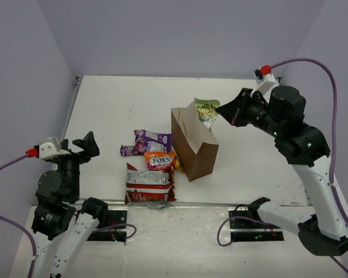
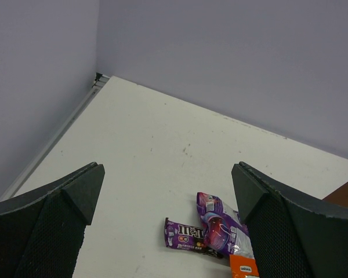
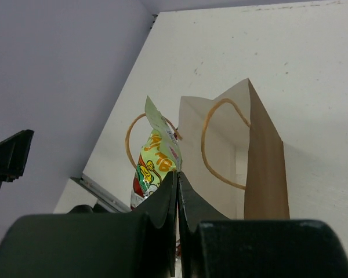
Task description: Place the snacks into the paper bag
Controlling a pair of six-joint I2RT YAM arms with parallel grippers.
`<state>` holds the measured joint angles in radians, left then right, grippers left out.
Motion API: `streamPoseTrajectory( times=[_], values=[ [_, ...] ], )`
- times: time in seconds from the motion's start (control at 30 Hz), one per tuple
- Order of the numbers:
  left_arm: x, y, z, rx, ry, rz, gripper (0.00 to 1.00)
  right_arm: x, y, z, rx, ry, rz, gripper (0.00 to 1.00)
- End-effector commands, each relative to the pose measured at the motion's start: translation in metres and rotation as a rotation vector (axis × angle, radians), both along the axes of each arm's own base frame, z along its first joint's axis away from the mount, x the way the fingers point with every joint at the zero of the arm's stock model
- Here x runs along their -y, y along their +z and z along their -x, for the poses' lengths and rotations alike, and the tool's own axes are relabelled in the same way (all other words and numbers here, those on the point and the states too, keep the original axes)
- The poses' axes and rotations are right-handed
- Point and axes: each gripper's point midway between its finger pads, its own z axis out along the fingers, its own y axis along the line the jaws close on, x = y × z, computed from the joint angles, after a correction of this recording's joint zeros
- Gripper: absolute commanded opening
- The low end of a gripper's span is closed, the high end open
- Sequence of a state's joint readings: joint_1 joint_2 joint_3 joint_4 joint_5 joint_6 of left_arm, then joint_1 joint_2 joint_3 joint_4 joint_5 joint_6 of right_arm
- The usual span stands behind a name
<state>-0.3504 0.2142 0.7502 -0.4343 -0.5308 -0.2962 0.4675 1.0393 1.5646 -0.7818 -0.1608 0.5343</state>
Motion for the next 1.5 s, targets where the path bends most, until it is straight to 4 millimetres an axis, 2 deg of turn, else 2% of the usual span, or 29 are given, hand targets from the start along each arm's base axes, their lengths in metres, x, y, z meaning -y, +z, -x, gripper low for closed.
streamPoseTrajectory(
  times=[0.0,0.2,0.27,0.3,0.37,0.47,0.5,0.53,0.57,0.63,0.73,0.77,0.8,0.87,0.9,0.93,0.97,1.0,1.03,1.07,1.1,1.13,1.23,1.37,1.43,1.47],
  values=[
    [0.002,0.013,0.002,0.032,-0.012,0.014,1.00,-0.011,0.029,0.002,0.094,0.053,-0.005,0.00],
    [0.001,0.012,0.001,0.028,-0.009,0.012,1.00,-0.029,0.019,-0.020,0.064,0.051,0.030,0.02],
    [0.002,0.012,0.001,0.026,-0.010,0.012,1.00,-0.027,0.016,-0.027,0.054,0.010,0.056,0.27],
    [0.001,0.012,0.001,0.026,-0.009,0.012,1.00,-0.029,0.012,-0.032,0.048,0.006,0.074,0.46],
    [0.002,0.012,0.001,0.026,-0.010,0.010,1.00,-0.026,0.017,-0.035,0.064,-0.011,0.075,0.60],
    [0.003,0.011,0.000,0.022,-0.015,0.007,1.00,-0.022,0.032,-0.028,0.103,-0.011,0.072,0.74],
    [0.003,0.011,0.000,0.023,-0.015,0.007,1.00,-0.018,0.044,-0.021,0.131,-0.006,0.058,0.74],
    [0.003,0.012,0.000,0.022,-0.016,0.007,1.00,-0.019,0.047,-0.014,0.135,0.011,0.057,0.76],
    [0.005,0.011,-0.001,0.021,-0.025,0.005,1.00,-0.020,0.051,-0.007,0.155,0.039,0.061,0.82],
    [0.009,0.012,-0.002,0.018,-0.051,-0.002,1.00,-0.031,0.059,0.023,0.199,0.156,0.049,0.83],
    [0.034,0.011,-0.007,-0.005,-0.183,-0.041,1.00,-0.041,0.048,0.053,0.226,0.258,0.097,0.88],
    [0.051,0.009,-0.007,-0.020,-0.279,-0.059,1.00,-0.040,0.041,0.058,0.216,0.270,0.115,0.89],
    [0.060,0.010,-0.007,-0.033,-0.323,-0.065,1.00,-0.041,0.027,0.059,0.194,0.278,0.140,0.89],
    [0.085,-0.008,-0.010,-0.142,-0.456,-0.087,1.00,-0.031,0.020,0.063,0.196,0.254,0.143,0.89],
    [0.093,-0.005,-0.009,-0.164,-0.503,-0.092,1.00,-0.029,0.014,0.063,0.194,0.246,0.152,0.89],
    [0.105,-0.021,-0.016,-0.255,-0.555,-0.101,1.00,-0.027,0.002,0.062,0.176,0.238,0.170,0.89],
    [0.119,-0.038,-0.007,-0.348,-0.651,-0.100,1.00,-0.022,0.003,0.065,0.185,0.234,0.166,0.90],
    [0.125,-0.044,-0.006,-0.399,-0.685,-0.097,1.00,-0.021,-0.004,0.067,0.177,0.236,0.174,0.90],
    [0.137,-0.064,-0.001,-0.505,-0.756,-0.086,1.00,-0.019,-0.007,0.068,0.174,0.233,0.176,0.92],
    [0.143,-0.070,0.002,-0.530,-0.797,-0.077,1.00,-0.016,-0.006,0.070,0.180,0.227,0.172,0.92],
    [0.149,-0.084,0.006,-0.572,-0.835,-0.059,1.00,-0.015,-0.012,0.069,0.173,0.224,0.181,0.92],
    [0.160,-0.086,0.013,-0.576,-0.916,-0.041,1.00,-0.015,-0.014,0.070,0.167,0.224,0.182,0.92],
    [0.175,-0.109,0.024,-0.672,-1.016,0.010,1.00,-0.015,-0.018,0.070,0.157,0.223,0.180,0.92],
    [0.168,-0.131,0.025,-0.825,-0.909,0.112,1.00,-0.020,-0.021,0.070,0.152,0.241,0.165,0.92],
    [0.171,-0.134,0.026,-0.840,-0.901,0.160,1.00,-0.022,-0.025,0.069,0.149,0.243,0.168,0.92],
    [0.173,-0.142,0.028,-0.863,-0.879,0.226,1.00,-0.022,-0.026,0.069,0.147,0.242,0.169,0.92]
  ],
)
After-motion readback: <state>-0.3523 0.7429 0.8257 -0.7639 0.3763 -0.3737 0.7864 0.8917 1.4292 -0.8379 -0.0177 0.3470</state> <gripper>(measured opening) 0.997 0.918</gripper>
